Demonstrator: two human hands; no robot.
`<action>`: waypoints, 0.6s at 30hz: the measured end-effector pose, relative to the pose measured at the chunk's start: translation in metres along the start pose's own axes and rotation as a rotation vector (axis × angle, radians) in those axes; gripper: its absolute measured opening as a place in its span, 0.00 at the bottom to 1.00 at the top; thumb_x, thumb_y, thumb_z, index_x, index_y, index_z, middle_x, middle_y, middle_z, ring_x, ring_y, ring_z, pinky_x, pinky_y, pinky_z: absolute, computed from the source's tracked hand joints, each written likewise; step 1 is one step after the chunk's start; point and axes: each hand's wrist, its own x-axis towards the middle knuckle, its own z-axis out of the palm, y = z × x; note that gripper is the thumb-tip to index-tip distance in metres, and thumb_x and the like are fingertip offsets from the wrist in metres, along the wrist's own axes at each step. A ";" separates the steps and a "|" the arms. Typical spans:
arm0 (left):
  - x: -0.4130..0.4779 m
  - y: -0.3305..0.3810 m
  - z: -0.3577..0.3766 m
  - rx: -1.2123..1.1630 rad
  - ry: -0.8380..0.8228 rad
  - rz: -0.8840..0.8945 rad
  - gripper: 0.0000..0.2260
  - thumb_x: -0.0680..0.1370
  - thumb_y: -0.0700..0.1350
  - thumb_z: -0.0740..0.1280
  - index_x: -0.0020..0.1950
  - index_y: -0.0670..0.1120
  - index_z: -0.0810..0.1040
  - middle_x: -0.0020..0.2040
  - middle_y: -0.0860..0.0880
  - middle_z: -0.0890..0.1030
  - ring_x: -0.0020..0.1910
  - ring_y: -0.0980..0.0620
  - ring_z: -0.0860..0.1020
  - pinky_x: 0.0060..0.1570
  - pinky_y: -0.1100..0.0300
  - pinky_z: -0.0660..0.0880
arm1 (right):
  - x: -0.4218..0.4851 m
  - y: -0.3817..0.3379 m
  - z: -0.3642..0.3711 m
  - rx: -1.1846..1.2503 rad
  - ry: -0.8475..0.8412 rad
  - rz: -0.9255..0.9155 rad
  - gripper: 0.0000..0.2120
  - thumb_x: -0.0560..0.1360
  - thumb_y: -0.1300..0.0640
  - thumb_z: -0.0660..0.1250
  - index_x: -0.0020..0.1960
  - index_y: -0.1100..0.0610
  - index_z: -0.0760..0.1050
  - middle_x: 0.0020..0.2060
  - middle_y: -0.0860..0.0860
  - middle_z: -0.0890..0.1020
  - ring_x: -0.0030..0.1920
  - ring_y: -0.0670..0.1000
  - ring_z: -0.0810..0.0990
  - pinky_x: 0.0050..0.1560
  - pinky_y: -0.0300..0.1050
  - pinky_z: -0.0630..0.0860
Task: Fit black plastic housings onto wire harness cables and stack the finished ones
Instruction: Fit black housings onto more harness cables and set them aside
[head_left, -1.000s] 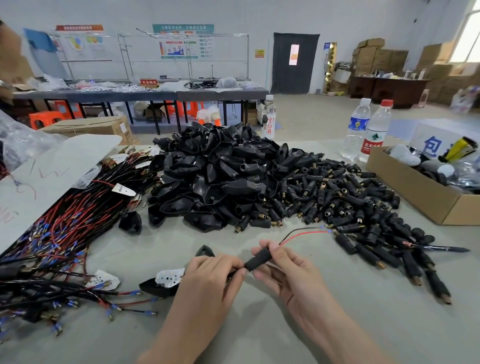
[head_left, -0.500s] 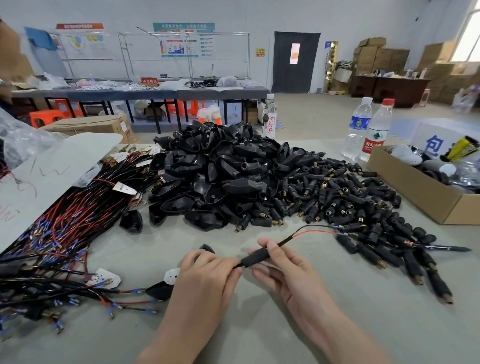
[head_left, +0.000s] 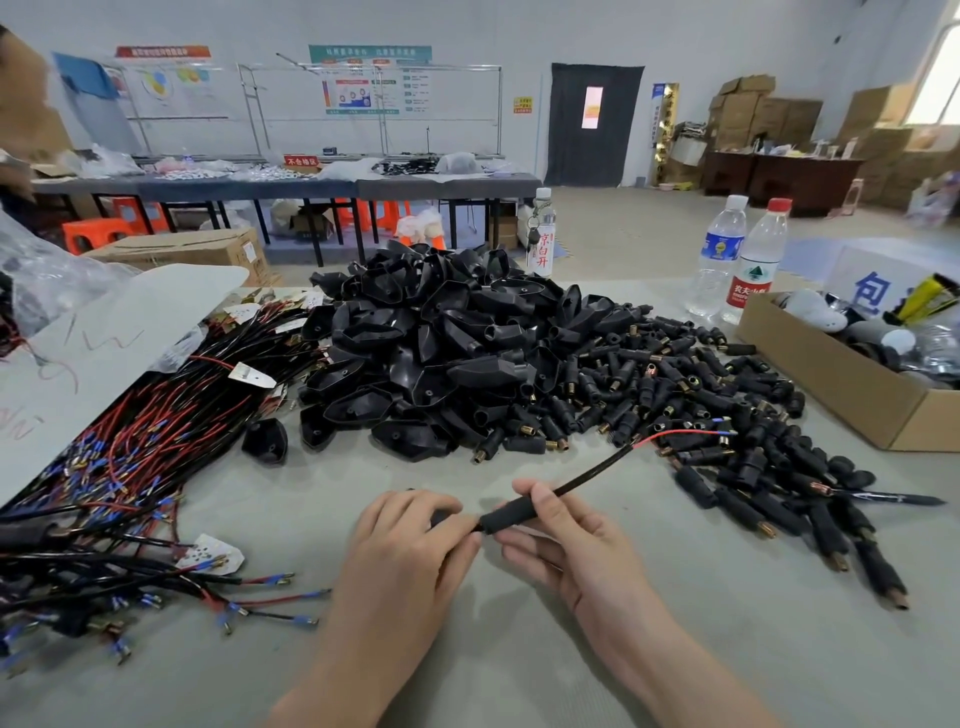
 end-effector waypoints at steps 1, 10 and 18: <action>0.001 0.001 -0.001 -0.023 -0.009 -0.013 0.12 0.78 0.54 0.61 0.50 0.52 0.84 0.49 0.56 0.80 0.49 0.51 0.79 0.52 0.55 0.73 | 0.001 -0.001 -0.001 -0.005 0.011 -0.012 0.16 0.74 0.50 0.69 0.57 0.58 0.82 0.50 0.61 0.86 0.50 0.56 0.86 0.45 0.40 0.82; -0.002 0.002 -0.009 -0.168 -0.139 -0.161 0.21 0.75 0.54 0.71 0.66 0.53 0.73 0.55 0.63 0.75 0.55 0.59 0.74 0.54 0.64 0.68 | 0.007 -0.007 -0.011 0.014 0.110 -0.124 0.17 0.73 0.47 0.67 0.54 0.58 0.83 0.49 0.59 0.87 0.48 0.56 0.87 0.43 0.39 0.82; 0.000 0.006 -0.016 -0.193 -0.134 -0.157 0.19 0.77 0.53 0.70 0.67 0.56 0.74 0.55 0.63 0.77 0.54 0.61 0.76 0.51 0.62 0.75 | 0.007 -0.011 -0.018 -0.111 0.199 -0.182 0.13 0.73 0.46 0.68 0.49 0.52 0.87 0.45 0.52 0.87 0.43 0.47 0.84 0.42 0.41 0.82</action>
